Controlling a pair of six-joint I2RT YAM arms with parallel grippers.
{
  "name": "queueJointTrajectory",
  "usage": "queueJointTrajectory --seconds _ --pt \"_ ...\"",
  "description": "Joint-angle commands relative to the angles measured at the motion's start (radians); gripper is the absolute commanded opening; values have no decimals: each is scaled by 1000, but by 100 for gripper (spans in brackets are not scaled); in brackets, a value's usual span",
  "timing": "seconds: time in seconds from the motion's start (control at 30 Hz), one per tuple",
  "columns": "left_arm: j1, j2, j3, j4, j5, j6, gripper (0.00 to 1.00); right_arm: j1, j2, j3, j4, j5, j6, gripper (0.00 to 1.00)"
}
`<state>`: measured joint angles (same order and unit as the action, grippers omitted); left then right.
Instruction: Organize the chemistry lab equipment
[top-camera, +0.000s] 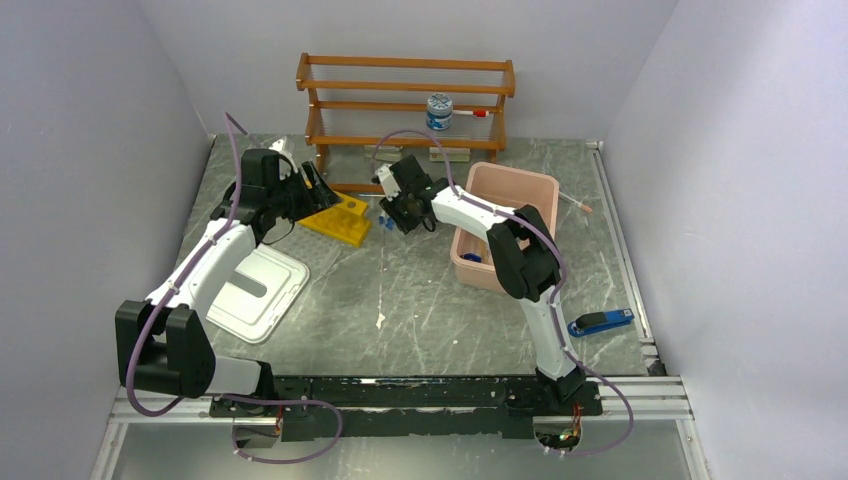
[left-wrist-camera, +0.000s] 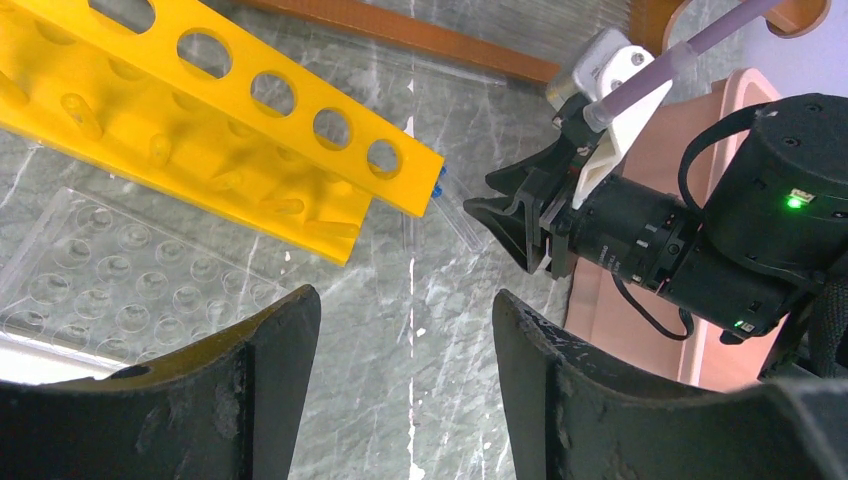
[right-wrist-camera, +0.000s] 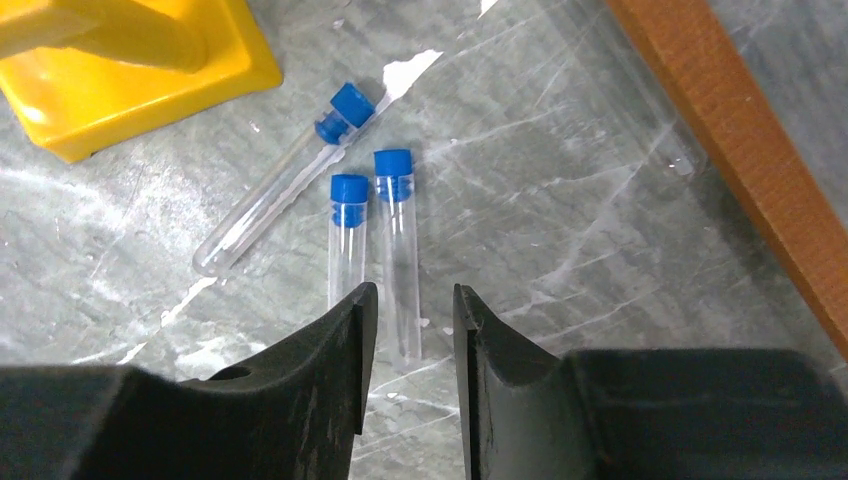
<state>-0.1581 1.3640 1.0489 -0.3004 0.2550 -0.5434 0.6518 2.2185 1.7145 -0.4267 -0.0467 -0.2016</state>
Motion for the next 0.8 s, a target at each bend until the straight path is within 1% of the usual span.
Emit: queueJointTrajectory --seconds 0.0,0.1,0.23,0.4,0.43,0.5,0.57,0.63,0.77 --pt "-3 -3 -5 34 -7 1 68 -2 11 21 -50 -40 -12 38" --pt "-3 -2 -3 32 -7 3 68 -2 23 23 -60 -41 -22 38" --pt "-3 -3 -4 30 -2 2 68 -1 46 30 -74 -40 -31 35" --pt "-3 -8 0 6 -4 -5 68 -3 65 34 -81 -34 -38 26" --pt "-3 -9 2 -2 -8 -7 69 -2 68 33 -82 -31 -40 23" --pt "-3 -12 8 -22 -17 -10 71 -2 68 33 -83 -17 -39 13" --pt "-3 -15 16 -41 -18 -15 74 -2 49 16 -64 -4 -36 6" --pt "-3 -18 26 -62 -8 -29 76 -1 12 -3 -38 13 -31 5" --pt "-3 -17 39 -81 67 -67 79 -2 -119 -82 54 30 -1 3"
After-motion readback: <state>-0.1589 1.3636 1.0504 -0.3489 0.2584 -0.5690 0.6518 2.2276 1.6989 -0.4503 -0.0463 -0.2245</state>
